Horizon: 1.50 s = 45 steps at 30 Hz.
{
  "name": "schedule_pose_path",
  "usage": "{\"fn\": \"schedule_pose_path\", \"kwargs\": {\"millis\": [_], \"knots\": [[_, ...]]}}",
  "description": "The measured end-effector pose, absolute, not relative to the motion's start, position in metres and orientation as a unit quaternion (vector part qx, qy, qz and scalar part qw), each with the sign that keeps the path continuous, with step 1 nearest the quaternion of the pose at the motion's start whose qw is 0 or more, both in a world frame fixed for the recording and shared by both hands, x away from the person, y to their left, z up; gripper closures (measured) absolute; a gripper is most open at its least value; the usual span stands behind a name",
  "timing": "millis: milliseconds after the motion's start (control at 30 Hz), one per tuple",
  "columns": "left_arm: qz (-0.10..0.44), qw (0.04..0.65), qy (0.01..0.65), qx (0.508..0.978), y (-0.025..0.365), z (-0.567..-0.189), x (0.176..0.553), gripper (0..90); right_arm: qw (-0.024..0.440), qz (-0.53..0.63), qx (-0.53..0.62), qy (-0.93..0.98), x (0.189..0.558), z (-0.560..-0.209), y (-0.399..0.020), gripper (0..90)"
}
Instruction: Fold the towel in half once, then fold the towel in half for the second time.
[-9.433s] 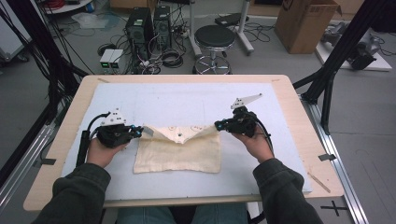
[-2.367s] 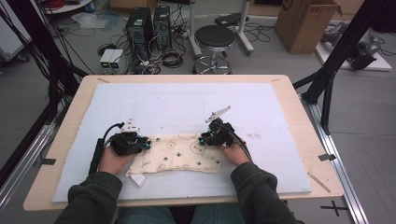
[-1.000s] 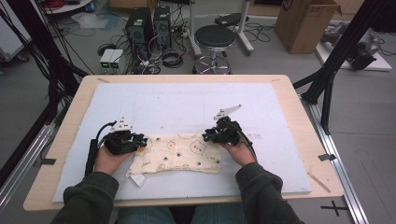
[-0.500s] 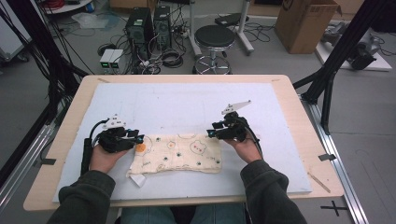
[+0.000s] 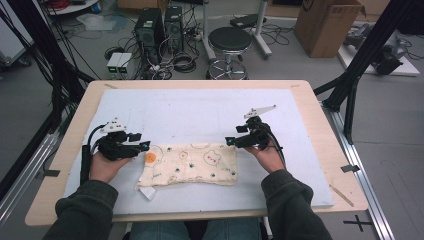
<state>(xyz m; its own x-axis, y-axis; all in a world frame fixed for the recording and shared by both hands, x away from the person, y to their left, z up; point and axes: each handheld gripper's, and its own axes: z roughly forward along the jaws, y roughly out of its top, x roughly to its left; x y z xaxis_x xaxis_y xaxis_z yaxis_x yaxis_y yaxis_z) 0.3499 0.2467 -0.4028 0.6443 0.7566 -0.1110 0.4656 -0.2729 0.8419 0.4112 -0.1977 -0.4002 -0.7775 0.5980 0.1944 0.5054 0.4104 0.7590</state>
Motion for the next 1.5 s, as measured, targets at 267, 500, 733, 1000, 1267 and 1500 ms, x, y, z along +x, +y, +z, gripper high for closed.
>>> {"fn": "schedule_pose_path", "kwargs": {"millis": [267,500,733,1000,1267,1500], "knots": [[0.15,0.463,0.398,0.778,0.248,-0.402,0.352,32.7,0.057,0.434,0.335,0.834,0.411,-0.397,-0.203,17.6],[0.15,0.465,0.395,0.778,0.251,-0.395,0.35,28.9,0.063,0.433,0.338,0.833,0.41,-0.397,-0.201,12.3],[0.144,0.466,0.392,0.78,0.251,-0.395,0.35,28.5,0.066,0.433,0.331,0.836,0.408,-0.396,-0.2,12.2],[0.142,0.458,0.39,0.786,0.247,-0.397,0.351,28.9,0.062,0.431,0.326,0.839,0.407,-0.396,-0.198,12.3],[0.136,0.441,0.39,0.797,0.244,-0.402,0.355,30.8,0.054,0.415,0.326,0.847,0.407,-0.399,-0.193,14.3],[0.131,0.438,0.391,0.799,0.243,-0.407,0.358,32.0,0.056,0.41,0.327,0.85,0.408,-0.401,-0.192,17.9]]}}
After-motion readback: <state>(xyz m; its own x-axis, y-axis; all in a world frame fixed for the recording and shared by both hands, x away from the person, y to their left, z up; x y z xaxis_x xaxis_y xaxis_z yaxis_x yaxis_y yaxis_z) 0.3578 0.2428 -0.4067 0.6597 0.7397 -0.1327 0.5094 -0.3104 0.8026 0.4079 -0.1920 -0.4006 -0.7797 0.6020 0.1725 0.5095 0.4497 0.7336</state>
